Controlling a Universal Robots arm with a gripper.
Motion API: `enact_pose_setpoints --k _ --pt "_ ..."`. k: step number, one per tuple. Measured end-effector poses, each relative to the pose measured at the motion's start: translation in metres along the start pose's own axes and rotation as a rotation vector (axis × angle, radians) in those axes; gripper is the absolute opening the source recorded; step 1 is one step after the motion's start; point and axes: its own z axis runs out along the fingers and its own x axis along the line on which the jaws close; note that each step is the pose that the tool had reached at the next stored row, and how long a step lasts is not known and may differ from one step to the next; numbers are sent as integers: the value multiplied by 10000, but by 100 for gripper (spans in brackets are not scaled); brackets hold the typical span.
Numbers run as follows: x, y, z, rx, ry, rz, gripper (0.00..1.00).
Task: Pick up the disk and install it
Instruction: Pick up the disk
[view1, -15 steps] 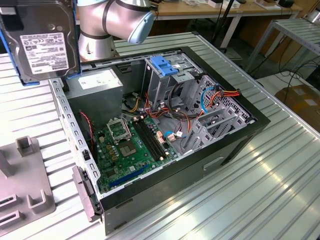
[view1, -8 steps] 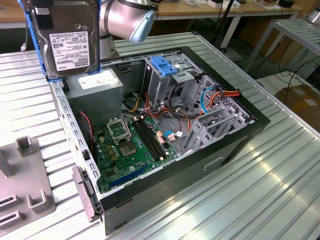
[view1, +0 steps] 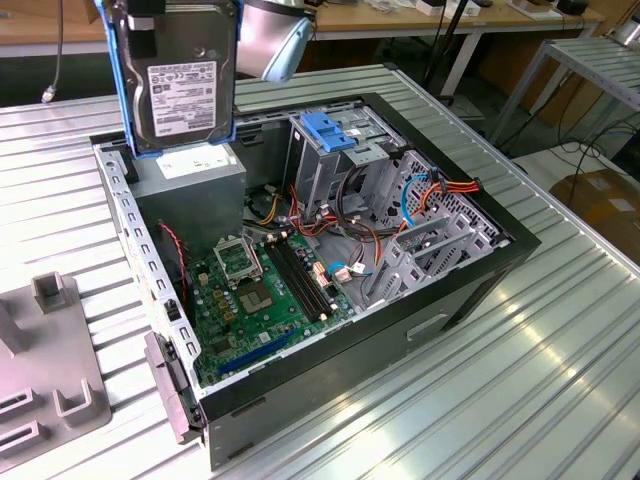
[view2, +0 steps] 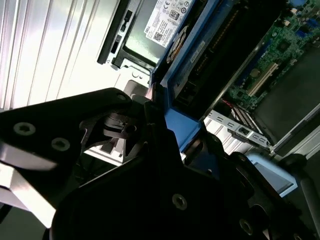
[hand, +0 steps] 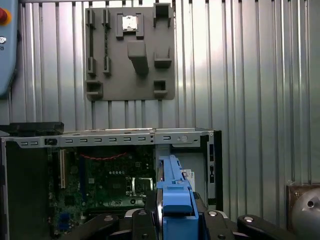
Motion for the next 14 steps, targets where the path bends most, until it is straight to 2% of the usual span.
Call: enact_pose_setpoints --k 3,5,14 --pt "-4 -116 13 1 -1 -1 37" --pt "-6 -223 31 0 -1 -1 37" --pt "56 -305 73 0 0 0 37"
